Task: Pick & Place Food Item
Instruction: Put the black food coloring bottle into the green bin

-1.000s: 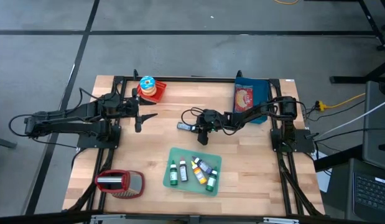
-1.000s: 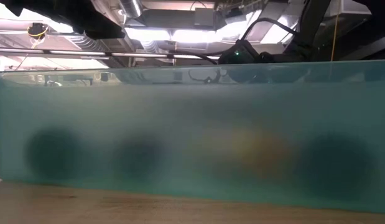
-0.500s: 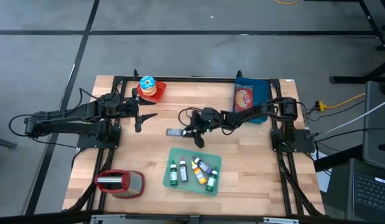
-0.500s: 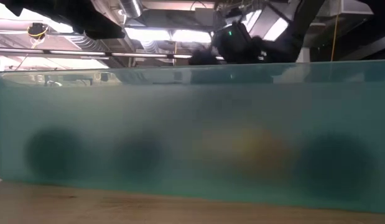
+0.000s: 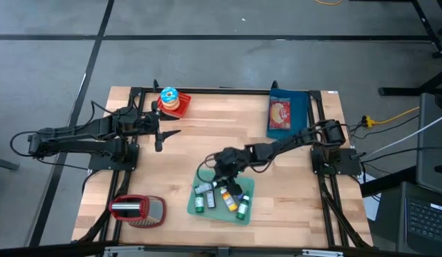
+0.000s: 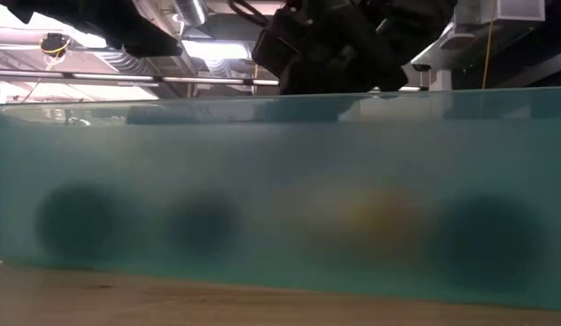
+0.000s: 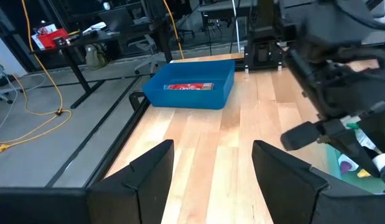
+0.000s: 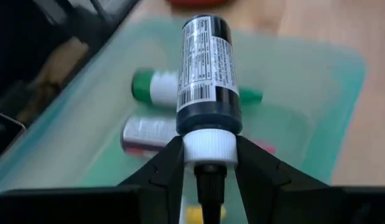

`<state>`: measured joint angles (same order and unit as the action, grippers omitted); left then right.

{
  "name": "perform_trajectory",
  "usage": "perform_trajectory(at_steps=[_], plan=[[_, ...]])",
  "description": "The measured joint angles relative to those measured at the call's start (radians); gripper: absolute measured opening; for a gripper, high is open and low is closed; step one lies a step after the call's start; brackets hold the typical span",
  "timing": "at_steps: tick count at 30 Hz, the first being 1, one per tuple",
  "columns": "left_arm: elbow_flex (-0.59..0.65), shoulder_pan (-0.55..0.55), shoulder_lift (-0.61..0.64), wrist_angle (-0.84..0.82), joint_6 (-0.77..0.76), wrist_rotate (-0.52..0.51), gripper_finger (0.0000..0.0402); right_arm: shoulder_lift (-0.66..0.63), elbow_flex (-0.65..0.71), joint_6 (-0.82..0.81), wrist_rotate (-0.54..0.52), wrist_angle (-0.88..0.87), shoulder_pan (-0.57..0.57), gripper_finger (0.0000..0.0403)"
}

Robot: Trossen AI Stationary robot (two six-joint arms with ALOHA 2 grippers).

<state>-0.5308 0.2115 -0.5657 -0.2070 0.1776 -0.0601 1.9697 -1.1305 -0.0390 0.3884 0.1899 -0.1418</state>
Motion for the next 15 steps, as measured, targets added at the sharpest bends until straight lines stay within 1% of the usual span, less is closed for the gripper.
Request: perform_trajectory(at_steps=[4, 10, 12, 13, 15], plan=[[0.000, 0.000, 0.000, 0.000, 0.000, 0.000, 0.0214, -0.001, -0.003, -0.022, -0.073, -0.077, -0.039, 0.0114], [0.000, 0.000, 0.000, 0.000, 0.000, 0.000, 0.0214, -0.003, -0.003, -0.082, -0.088, -0.101, -0.055, 0.0114], [0.000, 0.000, 0.000, 0.000, 0.000, 0.000, 0.0214, -0.003, -0.003, -0.124, -0.122, -0.102, -0.055, 0.0117], [0.000, 0.000, 0.000, 0.000, 0.000, 0.000, 0.0214, -0.003, -0.003, -0.143, -0.143, -0.102, -0.055, 0.0129], [0.000, 0.000, 0.000, 0.000, 0.000, 0.000, 0.0214, -0.004, -0.003, -0.171, -0.184, -0.101, -0.056, 0.0169]])
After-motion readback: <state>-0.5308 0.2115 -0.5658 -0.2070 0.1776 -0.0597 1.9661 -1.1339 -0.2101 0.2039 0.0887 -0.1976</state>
